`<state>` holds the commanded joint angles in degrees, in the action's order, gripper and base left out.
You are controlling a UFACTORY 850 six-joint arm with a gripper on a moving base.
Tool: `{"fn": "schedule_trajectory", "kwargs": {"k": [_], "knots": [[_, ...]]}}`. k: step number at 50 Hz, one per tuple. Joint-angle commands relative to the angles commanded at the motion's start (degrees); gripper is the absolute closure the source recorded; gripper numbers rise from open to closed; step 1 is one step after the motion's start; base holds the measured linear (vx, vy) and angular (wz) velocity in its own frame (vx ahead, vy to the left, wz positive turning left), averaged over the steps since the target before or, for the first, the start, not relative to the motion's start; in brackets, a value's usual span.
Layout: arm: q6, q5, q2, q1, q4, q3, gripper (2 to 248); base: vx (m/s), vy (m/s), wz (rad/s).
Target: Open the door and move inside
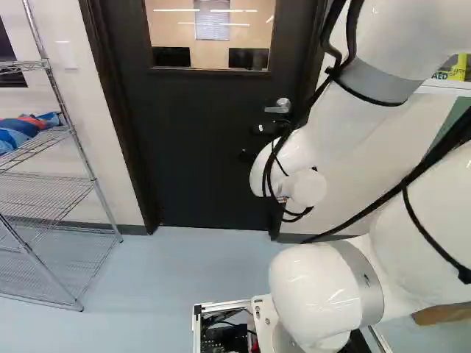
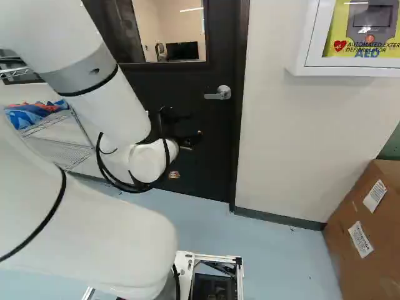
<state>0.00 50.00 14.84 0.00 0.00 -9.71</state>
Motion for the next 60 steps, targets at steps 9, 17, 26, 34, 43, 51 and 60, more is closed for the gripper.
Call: {"fn": "schedule_trajectory", "kwargs": {"k": [9,17,26,34,43,51,60], "knots": [[0.00,0.00,-0.72,0.00,0.00,-1.92,3,0.000,0.000,0.000],[0.00,0.00,-1.40,0.00,0.00,-3.66,3,0.000,0.000,0.000],[0.00,0.00,-2.23,-0.05,0.00,-5.65,3,0.000,0.000,0.000],[0.00,0.00,-3.00,-0.18,0.00,-7.44,3,0.000,0.000,0.000],[0.00,0.00,-3.93,-0.39,0.00,-9.55,3,0.000,0.000,0.000],[0.00,0.00,-4.75,-0.60,0.00,-11.35,3,0.000,0.000,0.000],[0.00,0.00,-5.64,-0.83,0.00,-13.38,3,0.000,0.000,0.000]]}}
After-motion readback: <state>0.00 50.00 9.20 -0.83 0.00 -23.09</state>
